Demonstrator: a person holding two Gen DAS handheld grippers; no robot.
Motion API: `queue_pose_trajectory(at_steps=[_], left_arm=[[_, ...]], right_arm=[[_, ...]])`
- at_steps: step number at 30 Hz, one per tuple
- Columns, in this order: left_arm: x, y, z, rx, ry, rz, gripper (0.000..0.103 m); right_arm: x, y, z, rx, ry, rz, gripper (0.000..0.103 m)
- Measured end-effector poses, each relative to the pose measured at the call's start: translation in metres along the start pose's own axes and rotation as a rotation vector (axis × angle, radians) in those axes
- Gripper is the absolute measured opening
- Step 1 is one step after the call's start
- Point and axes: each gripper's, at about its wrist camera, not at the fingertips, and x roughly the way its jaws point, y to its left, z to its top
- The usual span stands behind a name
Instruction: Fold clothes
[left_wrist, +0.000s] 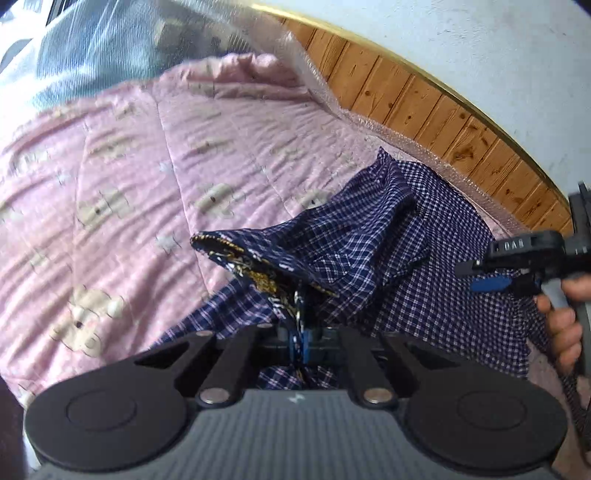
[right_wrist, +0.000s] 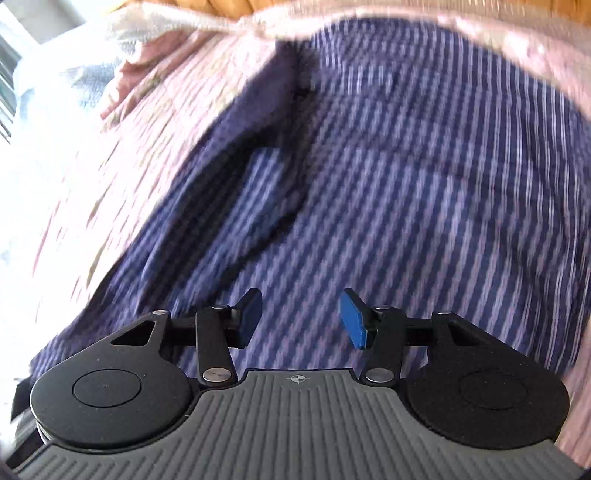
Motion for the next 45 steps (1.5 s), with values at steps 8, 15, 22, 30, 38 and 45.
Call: queue_pose_trajectory(at_steps=[8,15,22,30,38,45], left_arm=[[0.032,0.007,-0.028,0.005,0.214,-0.096,0.007],[0.01,0.035,-0.022,-0.06,0.135,-0.095,0.062],[0.036,0.077,-0.017,-0.366,0.153,-0.138,0.07],[0.003,0.063,0.001,-0.257,-0.012,-0.129,0.005],[0.032,0.07,-0.019,-0.267,0.167,-0.011,0.009],[0.014,0.072,-0.009,-0.225,0.123,0.039,0.037]], right_arm=[[0.039,0.04,0.088,-0.14,-0.063,-0.076,0.05],[0.087,0.074,0.152,-0.263,-0.098,-0.159,0.046],[0.137,0.088,0.183,-0.338,-0.045,-0.19,0.029],[0.162,0.08,0.193,-0.339,-0.016,-0.227,0.023],[0.168,0.066,0.206,-0.277,-0.04,-0.216,0.04],[0.089,0.072,0.156,-0.243,-0.169,-0.118,0.027]])
